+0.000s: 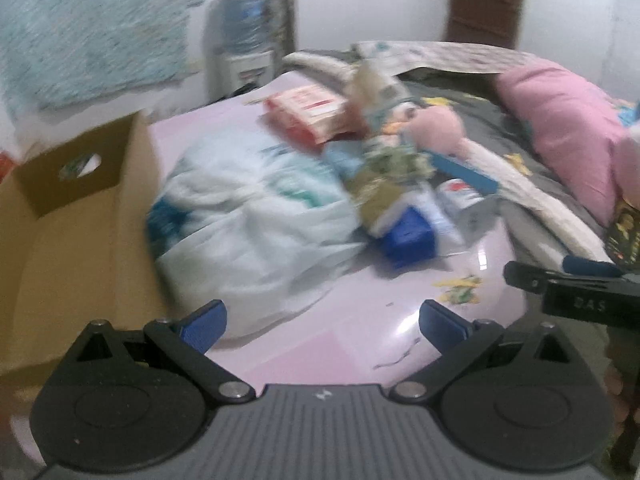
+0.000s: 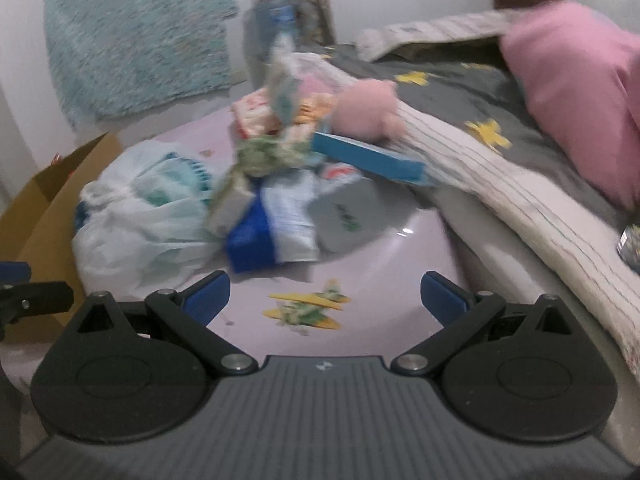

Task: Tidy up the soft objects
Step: 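Move the right tool toward the white wet-wipe pack in the pile, then close the right gripper on the small white wet-wipe pack and lift, then carry the white pack with the right gripper over the cardboard box, then open the right gripper to drop the white pack into the box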

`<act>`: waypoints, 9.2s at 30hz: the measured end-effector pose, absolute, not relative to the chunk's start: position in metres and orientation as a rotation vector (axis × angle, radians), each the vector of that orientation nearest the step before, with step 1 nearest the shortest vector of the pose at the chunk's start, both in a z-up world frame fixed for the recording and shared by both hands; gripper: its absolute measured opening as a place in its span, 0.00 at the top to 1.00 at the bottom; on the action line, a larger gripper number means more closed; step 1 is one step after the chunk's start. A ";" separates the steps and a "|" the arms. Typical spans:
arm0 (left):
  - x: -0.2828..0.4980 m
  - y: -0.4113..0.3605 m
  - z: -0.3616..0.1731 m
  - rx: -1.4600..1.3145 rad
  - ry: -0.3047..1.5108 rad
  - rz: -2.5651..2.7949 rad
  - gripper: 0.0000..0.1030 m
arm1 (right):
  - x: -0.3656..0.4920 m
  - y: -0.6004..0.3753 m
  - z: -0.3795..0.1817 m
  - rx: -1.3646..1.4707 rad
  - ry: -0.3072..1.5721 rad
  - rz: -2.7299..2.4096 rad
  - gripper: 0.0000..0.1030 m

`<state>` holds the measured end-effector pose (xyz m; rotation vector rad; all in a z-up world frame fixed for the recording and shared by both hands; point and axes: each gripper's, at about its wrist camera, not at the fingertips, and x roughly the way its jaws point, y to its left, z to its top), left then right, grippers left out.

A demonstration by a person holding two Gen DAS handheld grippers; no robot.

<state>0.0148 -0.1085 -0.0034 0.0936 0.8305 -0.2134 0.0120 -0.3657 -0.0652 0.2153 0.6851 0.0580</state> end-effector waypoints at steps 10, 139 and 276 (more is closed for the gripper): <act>0.044 -0.162 -0.020 0.144 0.809 -0.326 0.12 | 0.029 -0.421 -0.085 0.362 0.670 0.060 0.01; 0.154 -0.211 -0.018 -0.227 0.923 -0.625 0.83 | 0.115 -0.476 -0.107 1.058 0.666 0.338 0.81; -0.058 0.279 0.001 -0.777 0.553 0.531 0.24 | 0.199 0.140 -0.051 -0.314 1.761 1.236 0.61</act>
